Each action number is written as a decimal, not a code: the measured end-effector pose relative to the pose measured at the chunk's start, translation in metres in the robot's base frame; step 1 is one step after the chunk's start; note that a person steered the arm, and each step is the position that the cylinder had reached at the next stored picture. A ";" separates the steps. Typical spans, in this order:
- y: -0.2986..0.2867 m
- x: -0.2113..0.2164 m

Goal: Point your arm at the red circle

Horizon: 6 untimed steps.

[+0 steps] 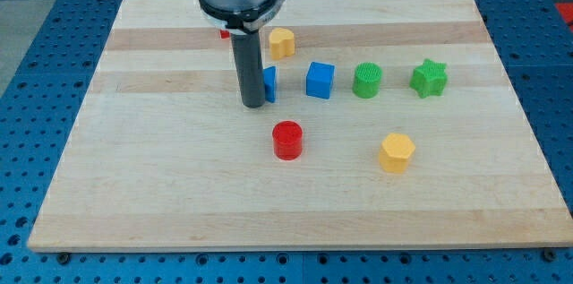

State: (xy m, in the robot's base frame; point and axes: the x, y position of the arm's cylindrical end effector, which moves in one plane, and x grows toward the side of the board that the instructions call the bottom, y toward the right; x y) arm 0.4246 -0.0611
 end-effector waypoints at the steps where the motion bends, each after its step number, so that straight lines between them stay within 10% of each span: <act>1: -0.002 0.010; 6: 0.063 0.121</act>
